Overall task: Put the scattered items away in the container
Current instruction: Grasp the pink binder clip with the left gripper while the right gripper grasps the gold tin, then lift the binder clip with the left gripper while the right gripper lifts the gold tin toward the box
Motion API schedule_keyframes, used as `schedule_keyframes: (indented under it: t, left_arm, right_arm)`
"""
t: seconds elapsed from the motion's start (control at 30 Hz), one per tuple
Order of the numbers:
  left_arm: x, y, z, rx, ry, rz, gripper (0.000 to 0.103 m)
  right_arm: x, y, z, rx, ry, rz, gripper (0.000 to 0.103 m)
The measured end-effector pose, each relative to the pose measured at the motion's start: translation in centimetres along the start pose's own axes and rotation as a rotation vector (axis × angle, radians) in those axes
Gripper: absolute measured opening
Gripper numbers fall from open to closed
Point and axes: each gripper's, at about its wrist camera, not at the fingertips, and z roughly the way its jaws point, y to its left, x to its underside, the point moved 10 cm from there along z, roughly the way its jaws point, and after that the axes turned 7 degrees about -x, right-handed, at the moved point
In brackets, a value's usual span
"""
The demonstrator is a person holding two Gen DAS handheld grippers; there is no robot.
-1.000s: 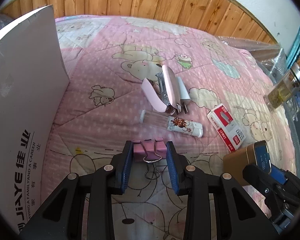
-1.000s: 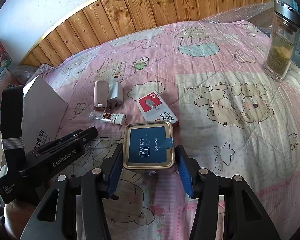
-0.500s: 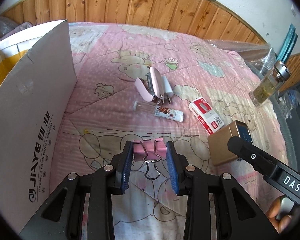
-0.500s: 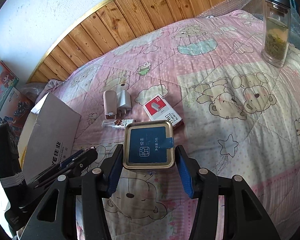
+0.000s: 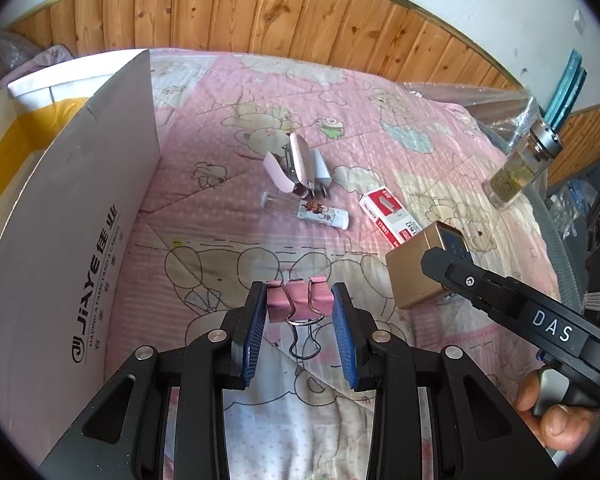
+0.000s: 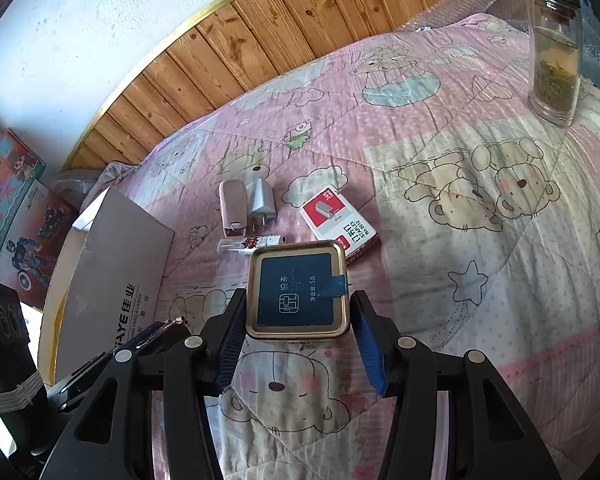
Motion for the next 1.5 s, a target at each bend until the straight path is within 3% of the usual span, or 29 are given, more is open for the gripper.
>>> schedule_keyframes:
  t: [1.5]
  left_arm:
    - [0.6,0.5,-6.0,0.027,-0.066,-0.008,0.034]
  right_arm:
    - [1.1,3.5,0.0,-0.065,0.022,-0.06,0.052]
